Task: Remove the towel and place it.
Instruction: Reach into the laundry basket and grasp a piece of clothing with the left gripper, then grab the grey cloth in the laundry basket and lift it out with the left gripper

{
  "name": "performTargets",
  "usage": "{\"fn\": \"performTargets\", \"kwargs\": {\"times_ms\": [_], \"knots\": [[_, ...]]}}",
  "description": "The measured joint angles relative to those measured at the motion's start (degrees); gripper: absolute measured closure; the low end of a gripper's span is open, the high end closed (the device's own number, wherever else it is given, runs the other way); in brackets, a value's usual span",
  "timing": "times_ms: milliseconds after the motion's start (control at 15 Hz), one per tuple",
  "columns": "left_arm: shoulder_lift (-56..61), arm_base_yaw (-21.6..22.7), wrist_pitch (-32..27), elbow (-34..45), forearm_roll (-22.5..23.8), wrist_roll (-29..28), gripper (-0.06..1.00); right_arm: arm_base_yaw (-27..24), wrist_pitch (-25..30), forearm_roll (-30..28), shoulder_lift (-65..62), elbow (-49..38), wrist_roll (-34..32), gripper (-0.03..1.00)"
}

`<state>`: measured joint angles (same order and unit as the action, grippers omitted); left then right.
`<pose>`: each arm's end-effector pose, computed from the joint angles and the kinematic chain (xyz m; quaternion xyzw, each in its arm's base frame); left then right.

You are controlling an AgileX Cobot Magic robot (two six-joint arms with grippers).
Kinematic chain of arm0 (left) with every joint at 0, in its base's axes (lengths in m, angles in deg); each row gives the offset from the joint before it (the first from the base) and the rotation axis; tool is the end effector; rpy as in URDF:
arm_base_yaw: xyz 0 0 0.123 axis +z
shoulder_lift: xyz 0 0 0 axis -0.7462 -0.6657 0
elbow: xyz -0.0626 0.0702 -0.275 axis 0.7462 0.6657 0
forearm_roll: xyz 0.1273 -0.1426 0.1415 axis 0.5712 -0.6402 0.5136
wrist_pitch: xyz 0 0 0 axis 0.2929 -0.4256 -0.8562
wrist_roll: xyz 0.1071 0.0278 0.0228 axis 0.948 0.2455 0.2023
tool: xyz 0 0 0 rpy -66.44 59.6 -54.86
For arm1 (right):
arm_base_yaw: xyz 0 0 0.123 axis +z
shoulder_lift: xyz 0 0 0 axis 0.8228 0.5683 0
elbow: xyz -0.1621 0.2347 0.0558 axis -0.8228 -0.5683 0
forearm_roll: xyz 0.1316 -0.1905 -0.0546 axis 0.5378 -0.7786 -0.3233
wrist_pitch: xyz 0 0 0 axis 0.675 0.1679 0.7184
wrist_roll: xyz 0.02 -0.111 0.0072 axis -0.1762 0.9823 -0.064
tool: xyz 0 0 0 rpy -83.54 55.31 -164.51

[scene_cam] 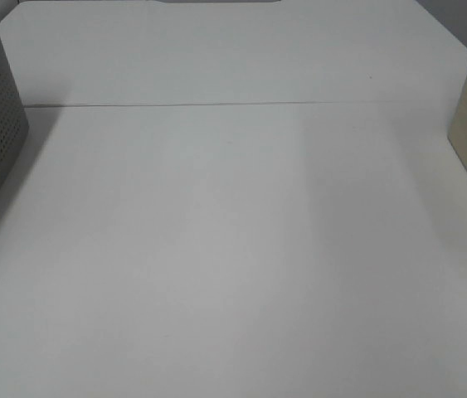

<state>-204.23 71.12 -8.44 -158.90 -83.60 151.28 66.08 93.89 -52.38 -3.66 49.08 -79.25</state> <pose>0.4091 0.1779 0.1865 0.3414 0.9380 0.0540 0.0259 -0.0030 -0.0057 0.2604 -0.0882 0.8479 0.0168 0.5225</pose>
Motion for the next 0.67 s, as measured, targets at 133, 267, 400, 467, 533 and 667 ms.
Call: {"fn": "performTargets", "kwargs": {"times_ms": [133,267,400,467,533,667], "knots": [[-0.06,0.0,0.0,-0.17,-1.03,0.97,0.33,0.0,0.0,0.0,0.0,0.0,0.0,0.33],[-0.06,0.0,0.0,-0.17,-1.38,1.09,0.51,0.0,0.0,0.0,0.0,0.0,0.0,0.33],[-0.06,0.0,0.0,-0.17,-1.38,1.03,0.67,0.0,0.0,0.0,0.0,0.0,0.0,0.33],[-0.06,0.0,0.0,-0.17,-1.43,1.03,0.69,0.0,0.0,0.0,0.0,0.0,0.0,0.33],[-0.06,0.0,0.0,-0.17,-1.49,0.86,0.7,0.0,0.0,0.0,0.0,0.0,0.0,0.33],[-0.06,0.0,0.0,-0.17,-2.06,-0.11,0.73,0.0,0.0,0.0,0.0,0.0,0.0,0.33]]}}
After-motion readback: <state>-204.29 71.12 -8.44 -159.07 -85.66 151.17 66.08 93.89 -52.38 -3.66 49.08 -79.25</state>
